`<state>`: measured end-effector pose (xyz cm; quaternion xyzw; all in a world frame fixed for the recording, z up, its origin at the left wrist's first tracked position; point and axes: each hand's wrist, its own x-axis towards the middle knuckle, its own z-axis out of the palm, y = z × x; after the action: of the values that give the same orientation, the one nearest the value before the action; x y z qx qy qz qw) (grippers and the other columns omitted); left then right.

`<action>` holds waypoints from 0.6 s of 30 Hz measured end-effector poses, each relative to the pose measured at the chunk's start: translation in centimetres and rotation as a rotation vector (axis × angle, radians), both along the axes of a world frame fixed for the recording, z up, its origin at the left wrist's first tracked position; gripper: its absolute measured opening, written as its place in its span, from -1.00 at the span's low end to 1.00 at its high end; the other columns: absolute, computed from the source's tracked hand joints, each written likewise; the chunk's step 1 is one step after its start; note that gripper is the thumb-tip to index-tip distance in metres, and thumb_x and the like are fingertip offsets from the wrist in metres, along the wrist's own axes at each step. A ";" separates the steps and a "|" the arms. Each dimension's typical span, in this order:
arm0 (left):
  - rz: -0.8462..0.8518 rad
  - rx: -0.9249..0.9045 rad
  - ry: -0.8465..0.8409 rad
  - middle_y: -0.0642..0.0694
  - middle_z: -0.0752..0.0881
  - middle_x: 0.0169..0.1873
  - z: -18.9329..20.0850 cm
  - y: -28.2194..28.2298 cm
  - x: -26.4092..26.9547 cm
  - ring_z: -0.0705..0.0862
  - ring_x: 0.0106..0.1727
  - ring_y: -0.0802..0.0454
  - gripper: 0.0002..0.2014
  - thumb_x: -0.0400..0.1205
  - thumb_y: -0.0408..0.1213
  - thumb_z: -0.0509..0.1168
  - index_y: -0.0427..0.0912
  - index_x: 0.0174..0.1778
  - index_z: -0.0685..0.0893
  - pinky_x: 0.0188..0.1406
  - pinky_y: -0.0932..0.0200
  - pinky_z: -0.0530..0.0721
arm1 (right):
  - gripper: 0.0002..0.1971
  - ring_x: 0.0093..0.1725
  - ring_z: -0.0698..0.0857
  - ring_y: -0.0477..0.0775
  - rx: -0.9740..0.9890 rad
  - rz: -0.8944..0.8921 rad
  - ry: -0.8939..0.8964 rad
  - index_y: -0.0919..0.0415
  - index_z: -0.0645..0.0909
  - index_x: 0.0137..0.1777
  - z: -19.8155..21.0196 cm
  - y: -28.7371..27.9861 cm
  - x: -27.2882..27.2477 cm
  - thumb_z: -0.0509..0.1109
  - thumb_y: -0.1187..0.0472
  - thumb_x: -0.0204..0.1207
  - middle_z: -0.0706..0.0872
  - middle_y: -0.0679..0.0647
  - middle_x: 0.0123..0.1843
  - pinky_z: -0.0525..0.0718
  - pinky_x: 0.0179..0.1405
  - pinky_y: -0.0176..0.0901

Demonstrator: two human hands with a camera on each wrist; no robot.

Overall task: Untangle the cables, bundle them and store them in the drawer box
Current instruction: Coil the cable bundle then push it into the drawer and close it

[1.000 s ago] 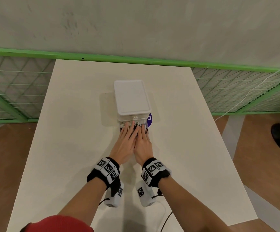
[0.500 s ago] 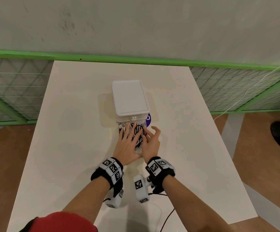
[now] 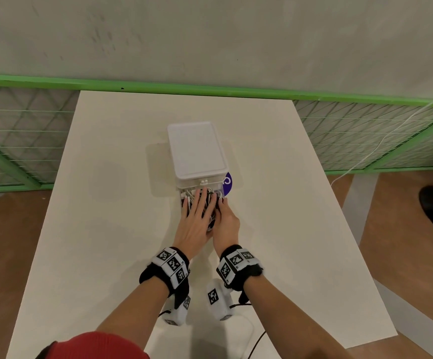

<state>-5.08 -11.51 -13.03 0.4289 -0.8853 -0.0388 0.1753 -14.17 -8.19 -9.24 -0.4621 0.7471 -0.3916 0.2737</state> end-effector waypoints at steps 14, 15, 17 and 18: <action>-0.065 -0.018 -0.064 -0.29 0.35 0.54 0.1 -0.2 0.3 0.27 0.57 -0.31 -0.53 0.74 0.02 -0.19 0.06 0.60 0.13 0.36 -0.40 0.40 | -0.28 0.17 0.67 0.22 0.108 0.210 -0.043 0.10 -0.22 0.64 1.5 1.4 -1.6 0.03 0.43 0.58 0.61 0.25 0.32 0.56 0.11 -0.25; -0.057 -0.001 -0.066 -0.27 0.35 0.55 0.2 -0.1 0.3 0.30 0.57 -0.30 -0.52 0.75 0.02 -0.33 0.08 0.60 0.11 0.37 -0.38 0.39 | -0.28 0.26 0.63 0.19 0.111 0.260 -0.049 0.11 -0.24 0.64 1.6 1.4 -2.2 0.05 0.41 0.58 0.56 0.22 0.39 0.50 0.18 -0.32; -0.036 0.035 -0.054 -0.23 0.35 0.55 0.4 0.0 0.3 0.31 0.57 -0.28 -0.50 0.75 0.02 -0.41 0.12 0.59 0.11 0.39 -0.36 0.37 | -0.28 0.41 0.52 0.10 0.107 0.350 -0.051 0.06 -0.28 0.63 2.0 1.5 -2.7 0.07 0.30 0.60 0.42 0.14 0.53 0.38 0.30 -0.39; -0.027 0.056 -0.045 -0.22 0.35 0.55 0.4 0.1 0.3 0.31 0.57 -0.27 -0.50 0.74 0.03 -0.40 0.13 0.58 0.13 0.41 -0.36 0.35 | -0.27 0.44 0.50 0.09 0.103 0.381 -0.041 0.01 -0.31 0.61 2.1 1.5 -2.9 0.07 0.30 0.60 0.38 0.13 0.56 0.36 0.32 -0.40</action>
<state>-4.78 -11.46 -12.65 0.4226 -0.8933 -0.0561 0.1427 -17.03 -6.66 -7.17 -0.5725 0.6595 -0.3033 0.3812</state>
